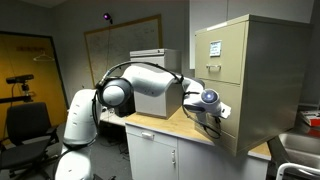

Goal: Open the bottom drawer of the beige file cabinet

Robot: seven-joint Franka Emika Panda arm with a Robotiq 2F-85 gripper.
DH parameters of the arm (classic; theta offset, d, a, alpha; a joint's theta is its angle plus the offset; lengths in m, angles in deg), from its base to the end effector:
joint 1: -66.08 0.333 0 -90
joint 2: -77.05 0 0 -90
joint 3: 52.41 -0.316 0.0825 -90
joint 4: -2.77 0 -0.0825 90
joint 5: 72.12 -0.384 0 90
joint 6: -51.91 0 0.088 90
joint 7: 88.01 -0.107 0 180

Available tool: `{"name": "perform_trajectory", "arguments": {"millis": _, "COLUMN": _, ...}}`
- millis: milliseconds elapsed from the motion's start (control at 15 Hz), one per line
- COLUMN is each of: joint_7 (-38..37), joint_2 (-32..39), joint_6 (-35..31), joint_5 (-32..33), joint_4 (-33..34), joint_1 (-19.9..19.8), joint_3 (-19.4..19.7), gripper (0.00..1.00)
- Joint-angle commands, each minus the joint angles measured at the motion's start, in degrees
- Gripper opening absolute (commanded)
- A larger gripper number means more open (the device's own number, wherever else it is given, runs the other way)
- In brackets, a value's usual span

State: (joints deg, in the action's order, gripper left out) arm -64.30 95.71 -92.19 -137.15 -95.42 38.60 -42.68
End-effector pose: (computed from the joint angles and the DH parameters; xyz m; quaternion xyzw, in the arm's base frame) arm 0.5472 -0.4098 0.4502 -0.7858 0.4342 -0.3762 0.2292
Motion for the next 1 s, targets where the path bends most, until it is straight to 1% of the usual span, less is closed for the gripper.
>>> {"name": "perform_trajectory", "arguments": {"millis": 0, "joint_7": 7.36, "joint_2": -6.95, "joint_6": 6.83, "joint_5": -2.38, "joint_4": -11.05, "joint_1": -0.51, "joint_3": 0.40, "gripper": 0.05}}
{"name": "perform_trajectory", "arguments": {"millis": 400, "joint_7": 8.61, "joint_2": -6.59, "joint_6": 6.44, "joint_5": -5.45, "joint_4": -10.99, "joint_1": -0.88, "joint_3": -0.50, "gripper": 0.05}}
{"name": "perform_trajectory", "arguments": {"millis": 733, "joint_7": 5.84, "joint_2": -7.18, "joint_6": 7.73, "joint_5": -1.36, "joint_4": -11.02, "joint_1": -0.80, "joint_3": 0.96, "gripper": 0.05}}
{"name": "perform_trajectory", "arguments": {"millis": 933, "joint_7": 6.88, "joint_2": -7.62, "joint_6": 9.10, "joint_5": -0.73, "joint_4": -11.54, "joint_1": -1.23, "joint_3": 2.01, "gripper": 0.05}}
